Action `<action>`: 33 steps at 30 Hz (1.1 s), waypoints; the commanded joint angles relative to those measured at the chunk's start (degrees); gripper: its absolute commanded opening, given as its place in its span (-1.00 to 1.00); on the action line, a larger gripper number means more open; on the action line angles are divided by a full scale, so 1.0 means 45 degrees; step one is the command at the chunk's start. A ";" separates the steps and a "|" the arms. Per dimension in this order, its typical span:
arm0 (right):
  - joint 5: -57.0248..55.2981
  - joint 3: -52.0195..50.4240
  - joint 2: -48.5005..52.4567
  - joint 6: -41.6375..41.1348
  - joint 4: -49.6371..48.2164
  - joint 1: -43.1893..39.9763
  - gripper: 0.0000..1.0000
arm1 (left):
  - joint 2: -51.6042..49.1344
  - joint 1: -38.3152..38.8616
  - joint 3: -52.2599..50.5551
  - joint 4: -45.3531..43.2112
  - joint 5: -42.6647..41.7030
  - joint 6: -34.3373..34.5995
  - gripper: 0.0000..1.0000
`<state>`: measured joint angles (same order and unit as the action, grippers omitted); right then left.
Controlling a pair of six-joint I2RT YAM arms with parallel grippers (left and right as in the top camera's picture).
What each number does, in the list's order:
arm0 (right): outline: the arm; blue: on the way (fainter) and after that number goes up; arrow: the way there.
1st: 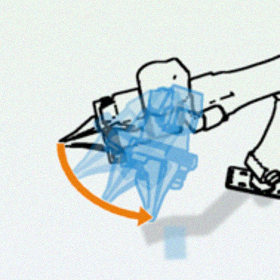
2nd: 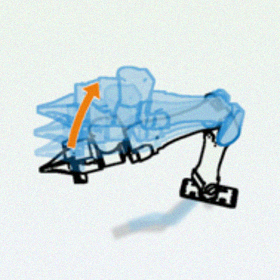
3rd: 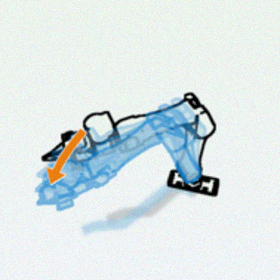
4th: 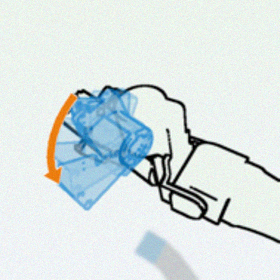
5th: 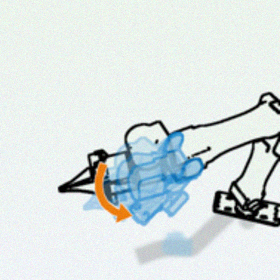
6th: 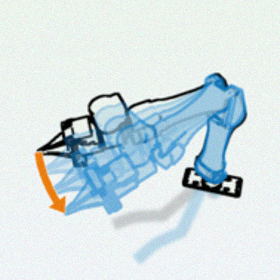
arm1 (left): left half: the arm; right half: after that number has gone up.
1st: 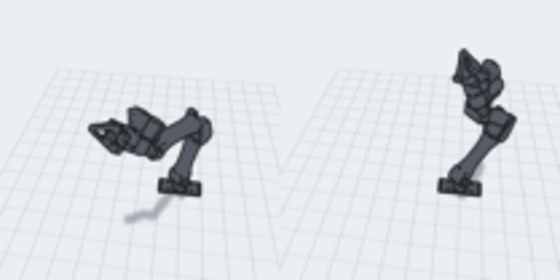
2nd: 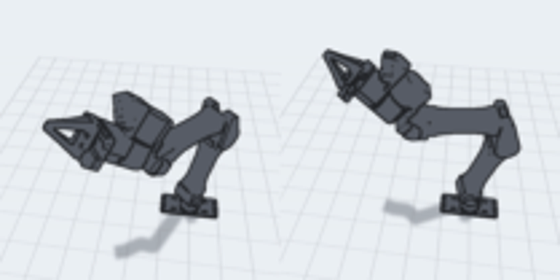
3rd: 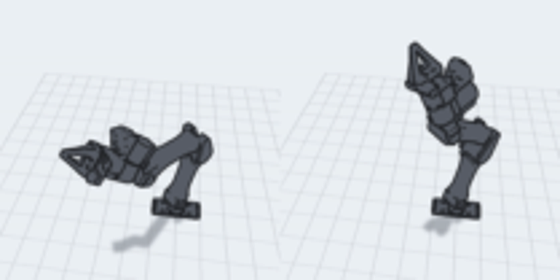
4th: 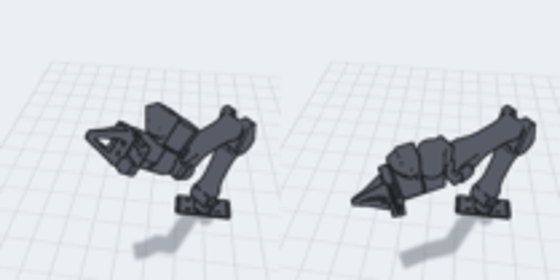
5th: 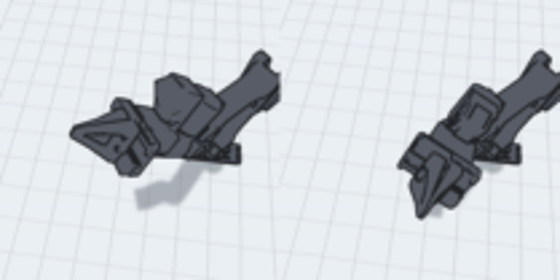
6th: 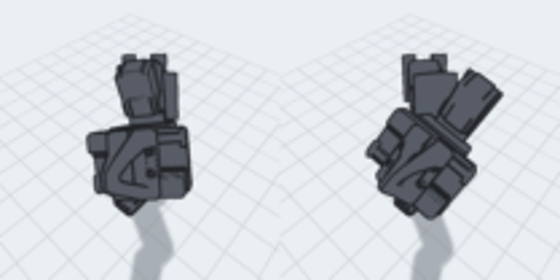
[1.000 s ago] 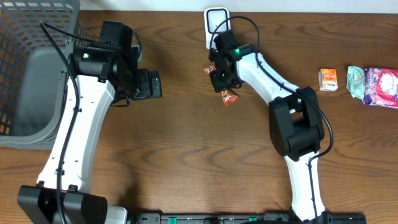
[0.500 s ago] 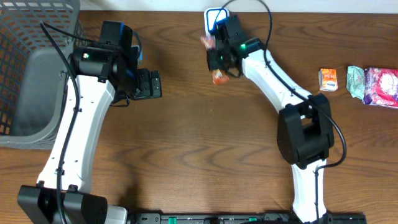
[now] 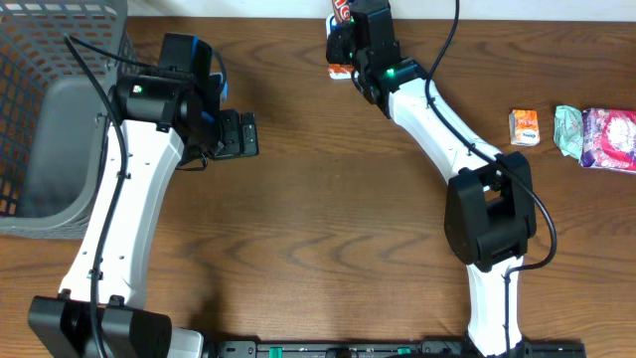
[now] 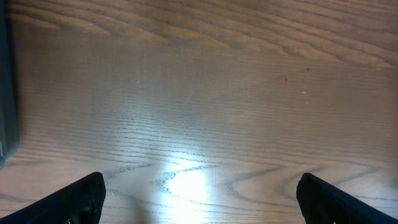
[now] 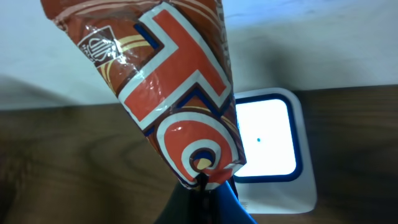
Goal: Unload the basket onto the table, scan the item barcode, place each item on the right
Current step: 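Lift the red bag up toward the scanner with the right gripper, then carry the red bag right and release it beside the orange pack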
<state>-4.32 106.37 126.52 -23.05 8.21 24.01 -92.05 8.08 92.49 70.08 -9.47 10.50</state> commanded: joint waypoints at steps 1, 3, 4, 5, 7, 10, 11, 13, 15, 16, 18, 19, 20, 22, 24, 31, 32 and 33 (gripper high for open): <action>-0.1311 0.0180 0.0471 -0.0398 -0.0058 0.0029 -0.98 | -0.0024 -0.0005 -0.0044 0.0034 0.0126 0.0063 0.96; -0.1802 0.0180 0.0729 -0.0316 -0.0316 0.0029 -0.98 | -0.0024 -0.0005 -0.0044 0.0034 0.0126 0.0063 0.95; -0.2011 0.0180 0.0913 -0.0121 -0.0622 0.0029 -0.98 | -0.0024 -0.0005 -0.0044 0.0034 0.0126 0.0063 0.96; -0.2025 0.0180 0.0976 0.0039 -0.0840 0.0015 -0.98 | -0.0024 -0.0005 -0.0044 0.0034 0.0126 0.0063 0.96; -0.2025 0.0180 0.1112 0.0374 -0.1370 -0.0029 -0.98 | -0.0024 -0.0005 -0.0044 0.0034 0.0126 0.0063 0.95; -0.2021 0.0180 0.1175 0.0661 -0.1957 -0.0092 -0.98 | -0.0024 -0.0005 -0.0044 0.0034 0.0126 0.0063 0.96; -0.2025 0.0180 0.1180 0.0656 -0.2001 -0.0107 -0.98 | -0.0024 -0.0005 -0.0044 0.0034 0.0126 0.0063 0.96; -0.2025 0.0180 0.1229 0.0661 -0.2011 -0.0155 -0.98 | -0.0024 -0.0005 -0.0044 0.0034 0.0126 0.0063 0.96; -0.2025 0.0175 0.1331 0.0685 -0.2001 -0.0214 -0.98 | -0.0024 -0.0005 -0.0044 0.0034 0.0126 0.0063 0.96; -0.2025 0.0175 0.1433 0.0826 -0.2011 -0.0248 -0.98 | -0.0024 -0.0005 -0.0044 0.0034 0.0126 0.0063 0.96; -0.2025 0.0175 0.1637 0.1151 -0.1972 -0.0374 -0.98 | -0.0024 -0.0005 -0.0044 0.0034 0.0126 0.0063 0.96; -0.2025 0.0175 0.1637 0.1156 -0.1933 -0.0427 -0.98 | -0.0024 -0.0005 -0.0044 0.0034 0.0126 0.0063 0.96; -0.2025 0.0175 0.1651 0.1200 -0.1865 -0.0500 -0.98 | -0.0024 -0.0005 -0.0044 0.0034 0.0126 0.0063 0.95; -0.2021 0.0175 0.1593 0.1224 -0.1787 -0.0627 -0.98 | -0.0024 -0.0005 -0.0044 0.0034 0.0126 0.0063 0.96; -0.2021 0.0175 0.1355 0.1224 -0.1651 -0.0772 -0.98 | -0.0024 -0.0005 -0.0044 0.0034 0.0126 0.0063 0.95; -0.2040 0.0180 -0.0117 0.1224 0.0423 -0.1807 -0.98 | -0.0024 -0.0005 -0.0044 0.0034 0.0126 0.0063 0.96; -0.2045 0.0180 -0.0219 0.1224 0.0763 -0.1962 -0.98 | -0.0024 -0.0005 -0.0044 0.0034 0.0126 0.0063 0.96; -0.2079 0.0180 -0.0325 0.1224 0.1224 -0.2186 -0.98 | -0.0024 -0.0005 -0.0044 0.0034 0.0126 0.0063 0.96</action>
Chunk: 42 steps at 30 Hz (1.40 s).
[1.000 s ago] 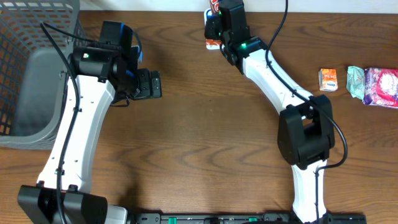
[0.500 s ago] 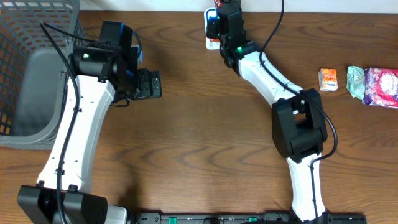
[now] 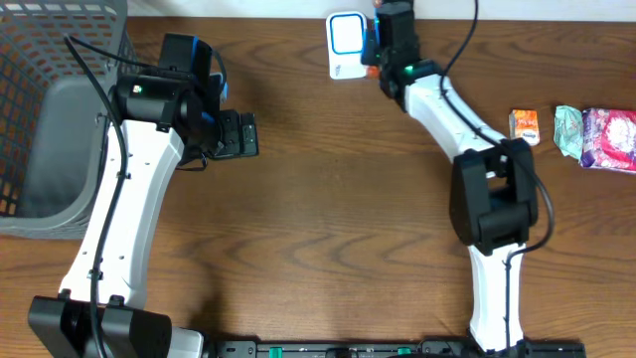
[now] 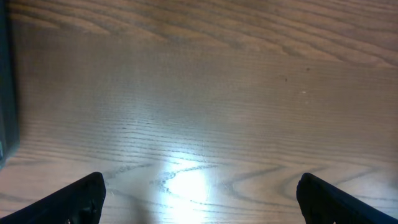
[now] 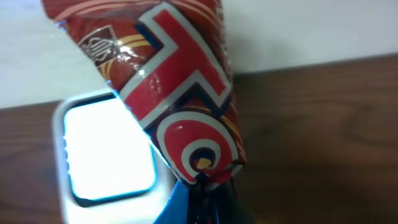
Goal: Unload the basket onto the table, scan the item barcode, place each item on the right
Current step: 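Carry the red bag right and release it beside the orange pack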
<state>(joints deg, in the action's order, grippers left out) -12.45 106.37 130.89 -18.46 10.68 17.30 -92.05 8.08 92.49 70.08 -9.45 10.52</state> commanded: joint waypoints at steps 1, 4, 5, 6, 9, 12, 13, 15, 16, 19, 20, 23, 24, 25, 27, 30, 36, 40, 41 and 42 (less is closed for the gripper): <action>-0.0296 0.0180 -0.1336 0.0209 0.1107 -0.0937 -0.98 | -0.0024 -0.0005 -0.0044 0.0034 0.0121 0.0058 0.96; -0.0393 0.0175 -0.1350 0.1064 0.2200 -0.1690 -0.98 | -0.0024 -0.0005 -0.0044 0.0034 0.0121 0.0058 0.96; -0.0554 0.0170 -0.1350 0.1613 0.2545 -0.1928 -0.98 | -0.0024 -0.0005 -0.0044 0.0034 0.0121 0.0058 0.95; -0.0879 0.0170 -0.1350 0.2229 0.2968 -0.2229 -0.98 | -0.0024 -0.0005 -0.0044 0.0034 0.0121 0.0058 0.96; -0.1753 0.0170 -0.1350 0.3779 0.3925 -0.3050 -0.98 | -0.0024 -0.0005 -0.0044 0.0034 0.0121 0.0058 0.95; -0.1909 0.0170 -0.1350 0.5343 0.4891 -0.3823 -0.98 | -0.0024 -0.0005 -0.0044 0.0034 0.0121 0.0058 0.96; -0.1914 0.0170 -0.1350 0.5693 0.5221 -0.4070 -0.98 | -0.0024 -0.0005 -0.0044 0.0034 0.0121 0.0058 0.96; -0.1870 0.0165 -0.1345 0.5882 0.5848 -0.4619 -0.98 | -0.0024 -0.0005 -0.0044 0.0034 0.0121 0.0058 0.95; -0.1860 0.0155 -0.1345 0.5882 0.6135 -0.4911 -0.98 | -0.0024 -0.0005 -0.0044 0.0034 0.0121 0.0058 0.96; -0.1841 0.0083 -0.1345 0.5999 0.6698 -0.5639 -0.98 | -0.0024 -0.0005 -0.0044 0.0034 0.0121 0.0058 0.96; -0.1768 0.0068 -0.1345 0.6183 0.6883 -0.5897 -0.98 | -0.0024 -0.0005 -0.0044 0.0034 0.0121 0.0058 0.96; -0.1676 -0.0058 -0.1345 0.6557 0.7193 -0.6402 -0.97 | -0.0024 -0.0005 -0.0044 0.0034 0.0121 0.0058 0.96; -0.1676 -0.0083 -0.1345 0.6645 0.7281 -0.6562 -0.95 | -0.0024 -0.0005 -0.0044 0.0034 0.0121 0.0058 0.95; -0.1666 -0.0112 -0.1336 0.6645 0.7300 -0.6683 -0.94 | -0.0024 -0.0005 -0.0044 0.0034 0.0121 0.0058 0.96; -0.1477 -0.0155 -0.1321 0.6645 0.7300 -0.6907 -0.85 | -0.0024 -0.0005 -0.0044 0.0034 0.0121 0.0058 0.96; -0.1078 -0.0165 -0.1316 0.6640 0.7305 -0.7140 -0.45 | -0.0024 -0.0005 -0.0044 0.0034 0.0121 0.0058 0.96; -0.1166 -0.0160 -0.1331 0.6314 0.7354 -0.7174 -0.05 | -0.0024 -0.0005 -0.0044 0.0034 0.0121 0.0058 0.96; -0.1078 -0.0160 -0.1749 0.5226 0.7461 -0.7155 0.14 | -0.0024 -0.0005 -0.0044 0.0034 0.0121 0.0058 0.96; -0.0952 -0.0160 -0.1967 0.4940 0.7480 -0.7145 0.15 | -0.0024 -0.0005 -0.0044 0.0034 0.0121 0.0058 0.96; -0.0724 -0.0160 -0.2220 0.4716 0.7495 -0.7130 0.15 | -0.0024 -0.0005 -0.0044 0.0034 0.0121 0.0058 0.96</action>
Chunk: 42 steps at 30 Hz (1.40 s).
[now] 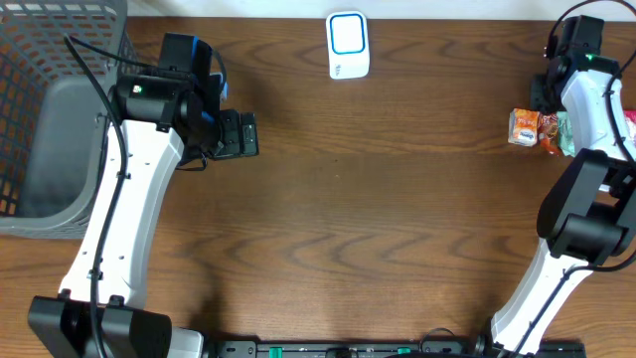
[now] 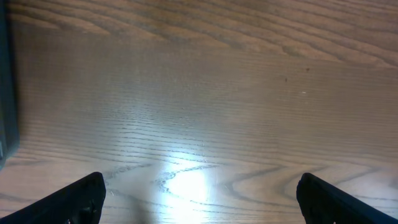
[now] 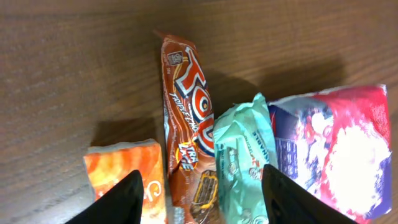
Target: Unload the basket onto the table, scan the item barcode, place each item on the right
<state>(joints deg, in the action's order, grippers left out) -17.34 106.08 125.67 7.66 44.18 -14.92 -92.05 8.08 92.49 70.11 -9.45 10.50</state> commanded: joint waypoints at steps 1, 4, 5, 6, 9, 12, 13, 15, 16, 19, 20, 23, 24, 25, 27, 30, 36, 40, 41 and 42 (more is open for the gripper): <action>0.0661 -0.0097 -0.1336 -0.1277 0.0049 0.0053 0.15 | -0.0024 -0.0005 -0.0044 0.0029 0.0121 0.0063 0.96; 0.2239 -0.0097 -0.2681 -0.1749 0.0087 0.0087 0.15 | -0.0024 -0.0005 -0.0044 0.0029 0.0121 0.0063 0.96; 0.2710 -0.0097 -0.3147 -0.1928 0.0155 0.0087 0.15 | -0.0024 -0.0005 -0.0044 0.0029 0.0121 0.0063 0.96; 0.3094 -0.0097 -0.3541 -0.2089 0.0311 0.0087 0.18 | -0.0024 -0.0005 -0.0044 0.0029 0.0121 0.0063 0.96; 0.4337 -0.0097 -0.4979 -0.2477 0.1462 0.0087 0.24 | -0.0024 -0.0005 -0.0044 0.0029 0.0121 0.0063 0.96; 0.5712 -0.0097 -0.6207 -0.2642 0.2744 0.0126 0.99 | -0.0024 -0.0005 -0.0044 0.0029 0.0121 0.0063 0.96; 0.6028 -0.0097 -0.6528 -0.2647 0.3147 0.0165 0.99 | -0.0024 -0.0005 -0.0044 0.0029 0.0121 0.0063 0.96; 0.6465 -0.0102 -0.7179 -0.2647 0.4080 0.0199 0.99 | -0.0024 -0.0005 -0.0044 0.0029 0.0121 0.0063 0.95; 0.6562 -0.0102 -0.7495 -0.2647 0.4546 0.0243 0.99 | -0.0024 -0.0005 -0.0044 0.0029 0.0121 0.0063 0.96; 0.6562 -0.0102 -0.8364 -0.2642 0.5688 0.0432 0.99 | -0.0024 -0.0005 -0.0044 0.0029 0.0121 0.0063 0.96; 0.6562 -0.0102 -0.8636 -0.2642 0.6013 0.0515 0.99 | -0.0024 -0.0005 -0.0044 0.0029 0.0121 0.0063 0.96; 0.6562 -0.0185 -0.9530 -0.2633 0.6815 0.0831 0.99 | -0.0024 -0.0005 -0.0044 0.0029 0.0121 0.0063 0.96; 0.6557 -0.0277 -0.9821 -0.2628 0.6965 0.0928 0.99 | -0.0024 -0.0005 -0.0044 0.0029 0.0121 0.0063 0.96; 0.6557 -0.0452 -1.0195 -0.2584 0.7106 0.1049 0.99 | -0.0024 -0.0005 -0.0044 0.0029 0.0121 0.0063 0.96; 0.6557 -0.1103 -1.1069 -0.2501 0.7121 0.1336 0.99 | -0.0024 -0.0005 -0.0044 0.0029 0.0121 0.0063 0.96; 0.6562 -0.2778 -1.2667 -0.2506 0.6654 0.1880 0.99 | -0.0024 -0.0005 -0.0044 0.0029 0.0121 0.0063 0.96; 0.6849 -0.6465 -1.5611 -0.2943 0.5702 0.2681 0.99 | -0.0024 -0.0005 -0.0044 0.0029 0.0121 0.0063 0.96; 0.7427 -0.8903 -1.7724 -0.2939 0.4843 0.2846 0.98 | -0.0024 -0.0005 -0.0044 0.0029 0.0121 0.0063 0.96; 0.7456 -0.9340 -1.8136 -0.2948 0.4668 0.2837 0.99 | -0.0024 -0.0005 -0.0044 0.0029 0.0121 0.0063 0.96; 0.7461 -1.0137 -1.8948 -0.2982 0.4386 0.2837 0.98 | -0.0024 -0.0005 -0.0044 0.0029 0.0121 0.0063 0.96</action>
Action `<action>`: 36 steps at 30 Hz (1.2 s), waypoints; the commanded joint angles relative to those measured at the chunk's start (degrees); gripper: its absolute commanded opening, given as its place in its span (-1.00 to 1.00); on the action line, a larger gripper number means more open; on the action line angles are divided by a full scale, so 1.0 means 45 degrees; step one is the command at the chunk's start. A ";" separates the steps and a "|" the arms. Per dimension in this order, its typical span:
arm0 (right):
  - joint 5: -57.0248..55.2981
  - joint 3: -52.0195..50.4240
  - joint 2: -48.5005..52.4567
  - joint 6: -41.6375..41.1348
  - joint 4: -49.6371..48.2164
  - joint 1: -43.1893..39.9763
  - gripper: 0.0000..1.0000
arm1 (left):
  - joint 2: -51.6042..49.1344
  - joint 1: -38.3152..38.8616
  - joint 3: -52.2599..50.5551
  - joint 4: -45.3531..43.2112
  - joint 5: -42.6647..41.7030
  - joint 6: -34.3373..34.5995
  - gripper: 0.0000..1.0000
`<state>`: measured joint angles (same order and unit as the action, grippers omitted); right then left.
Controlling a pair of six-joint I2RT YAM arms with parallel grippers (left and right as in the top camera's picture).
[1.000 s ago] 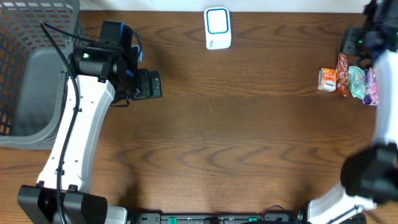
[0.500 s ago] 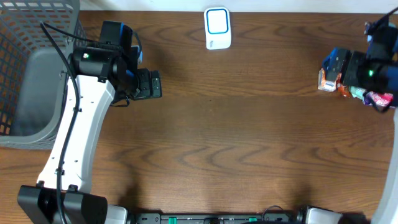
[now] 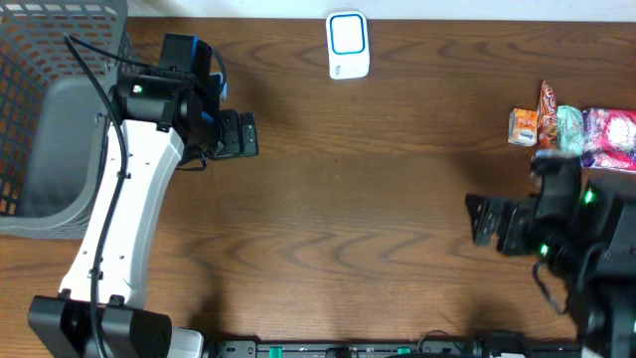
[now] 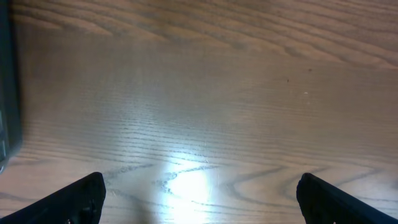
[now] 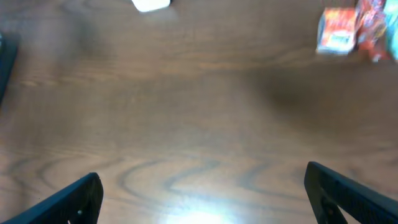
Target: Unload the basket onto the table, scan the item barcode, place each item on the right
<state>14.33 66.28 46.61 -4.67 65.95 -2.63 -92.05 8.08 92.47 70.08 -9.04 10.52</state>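
The white barcode scanner stands at the back middle of the table; its edge shows as the scanner in the right wrist view. The red-orange snack wrapper lies at the back right between an orange box and a green packet; the wrapper is blurred in the right wrist view. My right gripper hangs open over bare wood at the front right, well short of the pile, and the right gripper holds nothing. My left gripper is open over bare wood, and the left gripper is empty.
A grey mesh basket fills the left edge of the table. A pink and white packet lies at the far right beside the green one. The orange box shows at the top right of the right wrist view.
My right gripper was open just above the pile at the back right. Now it is over bare wood at the front right, away from the pile. The left arm has not moved.
My right gripper held the red-orange wrapper in front of the scanner, then just right of it. Then the wrapper lay in the pile at the back right with the gripper open above it. Now the right arm is at the front right.
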 commanded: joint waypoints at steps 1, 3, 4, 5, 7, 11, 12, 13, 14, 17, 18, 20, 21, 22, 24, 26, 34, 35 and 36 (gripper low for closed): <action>0.0423 -0.1603 -0.1715 -0.0248 -0.0515 0.0107 0.99 | -0.0024 -0.0005 -0.0039 0.0034 0.0029 0.0058 0.96; 0.0418 -0.2093 -0.2195 -0.0243 -0.0534 0.0107 0.98 | -0.0024 -0.0005 -0.0039 0.0034 0.0034 0.0058 0.95; 0.0418 -0.2302 -0.2361 -0.0243 -0.0539 0.0107 0.99 | -0.0024 -0.0005 -0.0039 0.0034 0.0029 0.0058 0.96; 0.0418 -0.2438 -0.2429 -0.0243 -0.0539 0.0107 0.98 | -0.0024 -0.0005 -0.0039 0.0034 0.0029 0.0058 0.96; 0.0418 -0.2720 -0.2463 -0.0243 -0.0529 0.0107 0.99 | -0.0024 -0.0005 -0.0039 0.0034 0.0029 0.0058 0.96; 0.0418 -0.3172 -0.2453 -0.0243 -0.0593 0.0107 0.98 | -0.0024 -0.0005 -0.0039 0.0034 0.0029 0.0058 0.96; 0.0418 -0.3245 -0.2453 -0.0243 -0.0593 0.0107 0.98 | -0.0024 -0.0005 -0.0039 0.0034 0.0029 0.0058 0.96; 0.0418 -0.3317 -0.2453 -0.0243 -0.0593 0.0107 0.99 | -0.0024 -0.0005 -0.0039 0.0034 0.0029 0.0058 0.96; 0.0423 -0.3415 -0.2453 -0.0248 -0.0563 0.0107 0.98 | -0.0024 -0.0005 -0.0039 0.0034 0.0029 0.0058 0.96; 0.0423 -0.3424 -0.2453 -0.0243 -0.0583 0.0107 0.99 | -0.0024 -0.0005 -0.0039 0.0034 0.0029 0.0058 0.96; 0.0418 -0.3424 -0.2453 -0.0243 -0.0602 0.0107 0.99 | -0.0024 -0.0005 -0.0039 0.0034 0.0029 0.0058 0.96; 0.0423 -0.3424 -0.2453 -0.0243 -0.0597 0.0107 0.98 | -0.0024 -0.0005 -0.0039 0.0034 0.0029 0.0058 0.96; 0.0418 -0.3424 -0.2453 -0.0243 -0.0593 0.0107 0.98 | -0.0024 -0.0005 -0.0039 0.0034 0.0029 0.0058 0.96; 0.0418 -0.3424 -0.2453 -0.0243 -0.0588 0.0107 0.98 | -0.0024 -0.0005 -0.0039 0.0034 0.0029 0.0058 0.96; 0.0418 -0.3424 -0.2453 -0.0243 -0.0563 0.0107 0.98 | -0.0024 -0.0005 -0.0039 0.0034 0.0029 0.0058 0.96; 0.0423 -0.3424 -0.2453 -0.0243 -0.0529 0.0107 0.98 | -0.0024 -0.0005 -0.0039 0.0034 0.0029 0.0058 0.96; 0.0418 -0.3424 -0.2453 -0.0238 -0.0510 0.0107 0.99 | -0.0024 -0.0005 -0.0039 0.0034 0.0029 0.0058 0.96; 0.0418 -0.3424 -0.2453 -0.0238 -0.0510 0.0107 0.99 | -0.0024 -0.0005 -0.0039 0.0034 0.0029 0.0058 0.96; 0.0418 -0.3424 -0.2453 -0.0238 -0.0510 0.0107 0.99 | -0.0024 -0.0005 -0.0039 0.0034 0.0029 0.0058 0.96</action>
<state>15.68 51.24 35.62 -5.26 63.57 -2.59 -92.05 8.08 92.44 70.08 -9.04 10.50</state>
